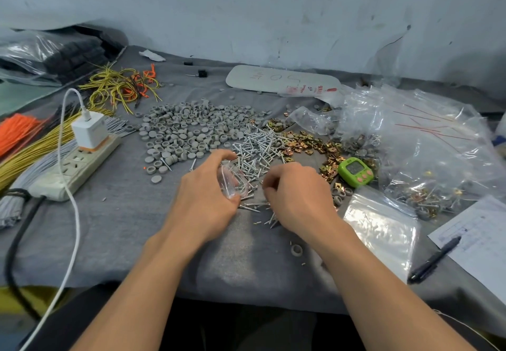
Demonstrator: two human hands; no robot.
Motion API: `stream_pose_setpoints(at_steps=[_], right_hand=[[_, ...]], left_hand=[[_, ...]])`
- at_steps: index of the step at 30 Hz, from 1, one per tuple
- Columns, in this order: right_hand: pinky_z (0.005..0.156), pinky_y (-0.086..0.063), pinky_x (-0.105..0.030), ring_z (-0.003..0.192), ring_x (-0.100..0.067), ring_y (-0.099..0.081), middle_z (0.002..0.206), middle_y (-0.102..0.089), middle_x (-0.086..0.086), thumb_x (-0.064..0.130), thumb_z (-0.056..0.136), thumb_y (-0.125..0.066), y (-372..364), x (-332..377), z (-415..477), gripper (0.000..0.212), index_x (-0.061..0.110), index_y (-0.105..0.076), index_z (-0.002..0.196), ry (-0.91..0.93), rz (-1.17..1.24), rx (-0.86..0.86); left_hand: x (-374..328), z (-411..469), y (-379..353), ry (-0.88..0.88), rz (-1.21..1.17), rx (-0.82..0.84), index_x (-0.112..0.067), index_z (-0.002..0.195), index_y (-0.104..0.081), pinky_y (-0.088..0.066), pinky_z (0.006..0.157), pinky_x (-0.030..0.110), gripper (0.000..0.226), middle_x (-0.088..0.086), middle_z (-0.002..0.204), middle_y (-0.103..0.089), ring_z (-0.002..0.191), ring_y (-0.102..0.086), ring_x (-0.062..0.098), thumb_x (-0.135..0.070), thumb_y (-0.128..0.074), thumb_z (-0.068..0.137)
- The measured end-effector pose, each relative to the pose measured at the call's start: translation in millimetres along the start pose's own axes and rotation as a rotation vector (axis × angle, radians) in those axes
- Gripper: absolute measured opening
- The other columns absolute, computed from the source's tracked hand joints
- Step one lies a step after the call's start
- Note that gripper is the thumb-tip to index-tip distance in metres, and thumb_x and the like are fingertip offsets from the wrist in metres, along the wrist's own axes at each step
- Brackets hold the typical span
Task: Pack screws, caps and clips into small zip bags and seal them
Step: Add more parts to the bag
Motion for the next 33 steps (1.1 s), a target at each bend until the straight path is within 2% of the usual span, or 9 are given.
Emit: stream_pose_setpoints(at_steps=[3,5,12,14,17,20,24,29,33], right_hand=[[0.069,-0.053,-0.027,0.074,-0.010,-0.066,0.079,-0.072,0.014,0.023,0.095,-0.066,7.1,3.2,-1.9,0.017,0.034,-0.071,0.083,0.044,0.294,-0.017],[0.060,-0.049,-0.016,0.066,-0.004,-0.064,0.073,-0.072,0.012,0.019,0.093,-0.068,2.3,16.3,-8.1,0.018,0.031,-0.076,0.082,0.119,0.434,0.061],[0.049,-0.035,-0.013,0.053,-0.007,-0.048,0.052,-0.053,0.008,0.001,0.078,-0.067,0.1,42.4,-12.5,0.027,0.023,-0.066,0.062,0.266,0.451,0.044],[0.051,-0.035,-0.016,0.054,-0.010,-0.047,0.055,-0.054,0.005,-0.002,0.078,-0.064,0.2,49.0,-11.9,0.028,0.020,-0.063,0.061,0.305,0.486,0.060],[0.067,-0.052,-0.032,0.071,-0.019,-0.062,0.070,-0.067,0.000,-0.010,0.082,-0.052,-6.5,62.7,-12.5,0.032,0.016,-0.069,0.076,0.401,0.507,0.211],[0.070,-0.047,-0.034,0.071,-0.013,-0.059,0.072,-0.064,0.005,-0.018,0.081,-0.043,-18.9,72.6,-17.9,0.044,0.022,-0.058,0.069,0.477,0.457,0.388],[0.075,-0.044,-0.051,0.081,-0.035,-0.053,0.082,-0.056,-0.011,-0.014,0.080,-0.046,-41.2,73.7,-25.3,0.020,0.004,-0.050,0.077,0.510,0.274,0.543],[0.075,-0.046,-0.049,0.081,-0.030,-0.056,0.085,-0.061,-0.013,-0.016,0.075,-0.046,-34.3,75.8,-21.0,0.024,0.008,-0.051,0.074,0.508,0.299,0.505],[0.083,-0.059,-0.027,0.088,-0.011,-0.074,0.085,-0.079,-0.002,-0.026,0.071,-0.042,-13.7,61.2,2.0,0.053,0.012,-0.078,0.082,0.211,0.830,0.200]], left_hand=[[0.3,0.6,-1.5,0.008,0.008,0.002,-0.052,0.120,-0.048,-0.049,0.071,0.030,0.066,-0.015,0.088,-0.070,0.081,-0.063,0.008,-0.016,-0.081,0.076],[-0.8,0.9,-4.8,0.005,0.015,0.026,-0.050,0.122,-0.047,-0.052,0.077,0.034,0.067,-0.012,0.088,-0.070,0.084,-0.064,0.014,-0.015,-0.079,0.074],[-12.7,-4.3,-19.5,-0.050,0.061,0.116,-0.054,0.119,-0.045,-0.058,0.074,0.040,0.061,-0.010,0.091,-0.071,0.085,-0.068,0.019,-0.024,-0.072,0.073],[-13.6,-3.4,-16.7,-0.058,0.069,0.096,-0.054,0.118,-0.045,-0.057,0.075,0.040,0.056,-0.010,0.093,-0.072,0.086,-0.068,0.020,-0.027,-0.069,0.074],[-9.6,-2.4,-6.4,-0.053,0.052,0.052,-0.053,0.119,-0.047,-0.056,0.074,0.037,0.063,-0.012,0.090,-0.072,0.085,-0.068,0.019,-0.023,-0.070,0.068],[-5.7,-4.7,-1.4,-0.052,0.045,0.037,-0.054,0.122,-0.048,-0.055,0.072,0.036,0.068,-0.011,0.086,-0.072,0.083,-0.067,0.019,-0.018,-0.072,0.069],[-7.6,-10.8,-1.8,-0.078,0.047,0.016,-0.054,0.125,-0.049,-0.054,0.070,0.033,0.061,-0.012,0.095,-0.074,0.087,-0.068,0.018,-0.019,-0.064,0.077],[-7.9,-7.7,0.3,-0.070,0.005,0.006,-0.052,0.124,-0.050,-0.056,0.071,0.039,0.062,-0.013,0.089,-0.071,0.084,-0.067,0.019,-0.016,-0.063,0.075],[4.7,4.0,13.7,0.002,-0.016,-0.087,-0.051,0.121,-0.050,-0.055,0.072,0.035,0.063,-0.009,0.088,-0.069,0.087,-0.067,0.021,-0.011,-0.070,0.076]])
Point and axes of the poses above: each hand's wrist, its own z-axis towards the middle knuckle, its own y-axis out of the back of the hand, x = y × z, the point moved 9 cm from there along z, towards the middle knuckle
